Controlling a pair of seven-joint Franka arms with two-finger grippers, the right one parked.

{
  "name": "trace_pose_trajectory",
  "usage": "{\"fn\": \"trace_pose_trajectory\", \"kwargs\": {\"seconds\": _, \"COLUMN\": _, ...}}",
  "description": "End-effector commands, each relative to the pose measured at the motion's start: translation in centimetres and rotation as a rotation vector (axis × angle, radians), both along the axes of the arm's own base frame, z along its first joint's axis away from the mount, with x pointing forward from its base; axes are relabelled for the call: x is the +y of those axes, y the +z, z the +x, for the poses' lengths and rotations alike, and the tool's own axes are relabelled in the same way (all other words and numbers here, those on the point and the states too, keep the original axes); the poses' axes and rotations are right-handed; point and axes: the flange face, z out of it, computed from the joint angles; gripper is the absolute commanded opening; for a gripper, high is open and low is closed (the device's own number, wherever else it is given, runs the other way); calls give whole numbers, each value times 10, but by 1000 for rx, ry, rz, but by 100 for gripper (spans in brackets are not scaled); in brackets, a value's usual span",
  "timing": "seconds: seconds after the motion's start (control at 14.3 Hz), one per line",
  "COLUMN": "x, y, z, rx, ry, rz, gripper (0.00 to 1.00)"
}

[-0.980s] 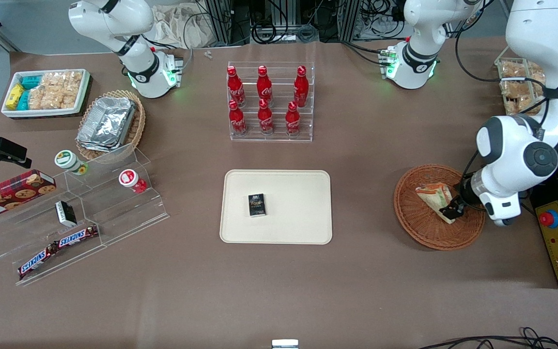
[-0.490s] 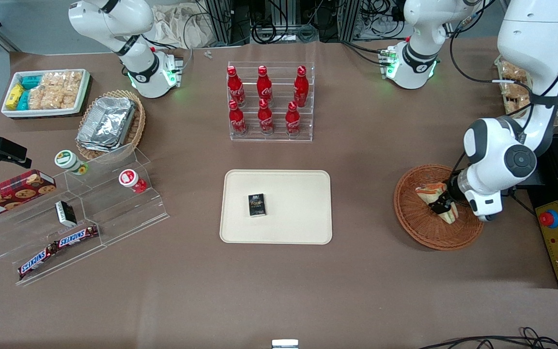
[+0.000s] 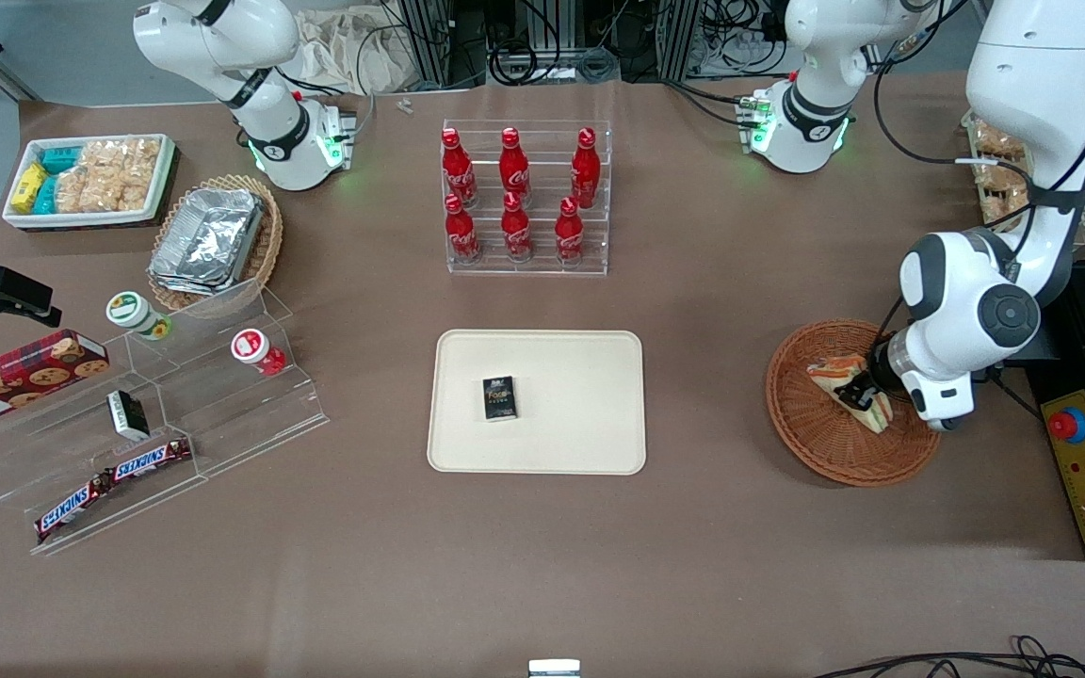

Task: Place sandwich from basket to tray
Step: 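Close the left gripper on the wrapped sandwich, then lift the sandwich and carry it with the left gripper over the cream tray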

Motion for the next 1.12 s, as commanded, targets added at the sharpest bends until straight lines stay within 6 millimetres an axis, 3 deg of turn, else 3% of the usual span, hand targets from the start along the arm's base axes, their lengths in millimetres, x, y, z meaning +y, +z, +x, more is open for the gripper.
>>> {"fn": "trace_pose_trajectory", "kwargs": {"seconds": 0.0, "x": 0, "y": 52, "z": 4, "rx": 6, "ry": -15, "rz": 28, "gripper": 0}}
{"fn": "trace_pose_trajectory", "kwargs": {"seconds": 0.07, "x": -2, "y": 75, "z": 7, "rx": 20, "ry": -36, "rz": 33, "gripper": 0}}
{"fn": "trace_pose_trajectory", "kwargs": {"seconds": 0.21, "x": -27, "y": 125, "z": 17, "rx": 81, "ry": -128, "rz": 26, "gripper": 0}}
{"fn": "trace_pose_trajectory", "kwargs": {"seconds": 0.35, "x": -61, "y": 174, "z": 30, "rx": 127, "ry": -263, "rz": -3, "gripper": 0}}
{"fn": "trace_pose_trajectory", "kwargs": {"seconds": 0.49, "x": -101, "y": 207, "z": 42, "rx": 110, "ry": -411, "rz": -38, "gripper": 0}}
{"fn": "trace_pose_trajectory", "kwargs": {"seconds": 0.63, "x": -149, "y": 214, "z": 52, "rx": 73, "ry": -562, "rz": -92, "gripper": 0}}
{"fn": "trace_pose_trajectory", "kwargs": {"seconds": 0.77, "x": -198, "y": 203, "z": 67, "rx": 62, "ry": -639, "rz": -137, "gripper": 0}}
{"fn": "trace_pose_trajectory", "kwargs": {"seconds": 0.84, "x": -227, "y": 192, "z": 68, "rx": 64, "ry": -684, "rz": -131, "gripper": 0}}
{"fn": "trace_pose_trajectory", "kwargs": {"seconds": 1.05, "x": -286, "y": 139, "z": 82, "rx": 79, "ry": -695, "rz": -126, "gripper": 0}}
